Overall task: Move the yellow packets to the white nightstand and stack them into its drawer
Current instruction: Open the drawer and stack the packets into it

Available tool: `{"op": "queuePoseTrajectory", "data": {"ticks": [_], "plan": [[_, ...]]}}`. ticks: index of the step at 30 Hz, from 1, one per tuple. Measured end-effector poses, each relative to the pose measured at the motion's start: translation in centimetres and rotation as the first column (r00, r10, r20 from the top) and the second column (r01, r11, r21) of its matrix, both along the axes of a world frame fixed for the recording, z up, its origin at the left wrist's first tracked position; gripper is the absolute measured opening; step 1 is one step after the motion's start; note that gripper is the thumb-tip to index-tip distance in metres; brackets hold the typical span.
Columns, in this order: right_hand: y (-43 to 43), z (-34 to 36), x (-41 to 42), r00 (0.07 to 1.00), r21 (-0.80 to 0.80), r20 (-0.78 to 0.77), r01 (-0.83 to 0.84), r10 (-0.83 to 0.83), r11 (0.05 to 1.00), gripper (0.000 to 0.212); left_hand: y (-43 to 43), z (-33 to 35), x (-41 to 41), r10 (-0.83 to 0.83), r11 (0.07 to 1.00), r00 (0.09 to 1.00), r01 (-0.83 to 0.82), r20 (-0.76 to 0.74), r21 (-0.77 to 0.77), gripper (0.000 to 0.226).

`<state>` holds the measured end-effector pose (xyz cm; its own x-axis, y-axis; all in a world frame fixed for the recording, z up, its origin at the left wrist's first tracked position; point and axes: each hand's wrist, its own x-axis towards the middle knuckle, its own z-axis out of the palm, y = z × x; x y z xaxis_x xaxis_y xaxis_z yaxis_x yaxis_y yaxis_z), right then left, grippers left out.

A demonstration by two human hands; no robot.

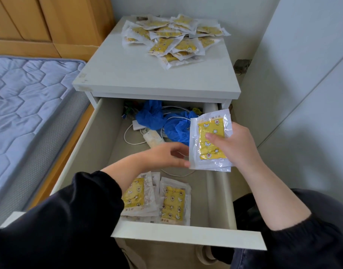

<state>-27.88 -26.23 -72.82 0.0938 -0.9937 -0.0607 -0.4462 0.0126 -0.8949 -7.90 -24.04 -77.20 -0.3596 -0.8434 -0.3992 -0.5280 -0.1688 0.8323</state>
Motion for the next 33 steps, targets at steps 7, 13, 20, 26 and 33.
{"op": "queuePoseTrajectory", "data": {"ticks": [7,13,20,26,33], "plan": [[0.5,-0.1,1.1,0.997,-0.052,0.073,0.029,-0.025,0.998,0.022,0.5,1.6,-1.2,0.271,0.958,0.858,-0.194,-0.436,0.213,0.036],[1.3,-0.1,2.4,0.988,-0.054,0.141,0.071,-0.063,0.996,0.02,0.7,2.0,-1.7,0.355,0.935,0.837,-0.329,-0.417,0.137,0.017],[-0.5,1.6,0.6,0.998,-0.035,0.042,-0.037,0.039,0.999,0.056,0.5,2.4,0.0,0.291,0.936,0.938,-0.32,-0.189,-0.147,0.015],[-3.4,4.2,1.6,0.768,0.234,-0.434,-0.409,0.472,0.882,0.049,0.4,2.1,0.9,0.212,0.955,0.977,-0.214,-0.032,-0.206,0.014],[-4.8,2.5,5.1,0.585,0.264,-0.595,-0.505,0.551,0.822,0.027,-0.1,0.7,2.8,0.21,0.964,0.976,-0.198,0.053,-0.18,0.025]]}}
